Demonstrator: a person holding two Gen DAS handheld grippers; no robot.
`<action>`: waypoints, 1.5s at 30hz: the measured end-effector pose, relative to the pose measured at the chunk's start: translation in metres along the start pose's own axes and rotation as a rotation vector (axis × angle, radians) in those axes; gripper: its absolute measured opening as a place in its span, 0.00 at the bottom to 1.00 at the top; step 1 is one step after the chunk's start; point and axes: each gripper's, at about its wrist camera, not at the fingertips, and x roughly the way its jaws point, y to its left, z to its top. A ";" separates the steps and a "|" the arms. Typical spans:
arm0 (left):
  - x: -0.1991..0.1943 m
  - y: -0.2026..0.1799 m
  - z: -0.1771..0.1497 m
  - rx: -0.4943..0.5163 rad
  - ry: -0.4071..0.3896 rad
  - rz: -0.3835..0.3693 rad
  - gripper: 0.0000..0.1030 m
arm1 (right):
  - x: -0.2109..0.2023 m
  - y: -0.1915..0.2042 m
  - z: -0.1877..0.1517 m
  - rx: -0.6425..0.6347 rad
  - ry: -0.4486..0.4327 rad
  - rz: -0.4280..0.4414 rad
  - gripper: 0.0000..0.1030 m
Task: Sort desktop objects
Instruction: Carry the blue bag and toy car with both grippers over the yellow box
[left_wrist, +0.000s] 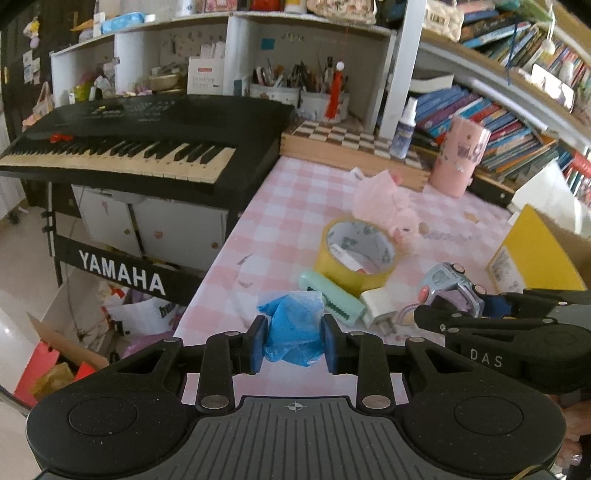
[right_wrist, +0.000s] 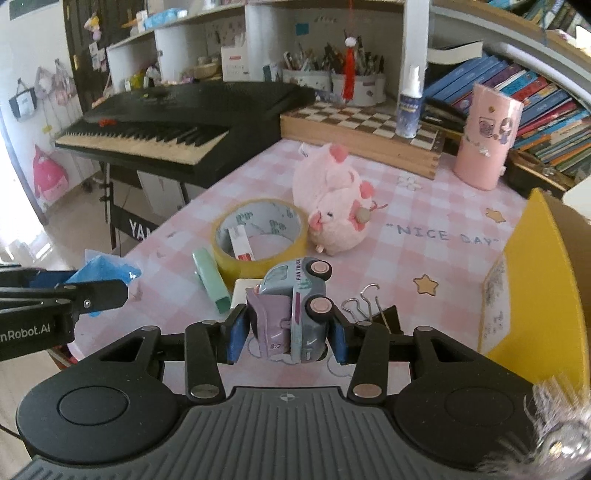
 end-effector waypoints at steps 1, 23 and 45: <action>-0.006 0.000 -0.001 -0.005 -0.008 -0.006 0.28 | -0.005 0.000 -0.001 0.009 -0.005 0.000 0.41; -0.097 -0.032 -0.041 0.134 -0.035 -0.193 0.28 | -0.129 0.011 -0.065 0.174 -0.057 -0.097 0.41; -0.143 -0.069 -0.089 0.317 -0.003 -0.395 0.28 | -0.219 0.018 -0.156 0.404 -0.075 -0.308 0.41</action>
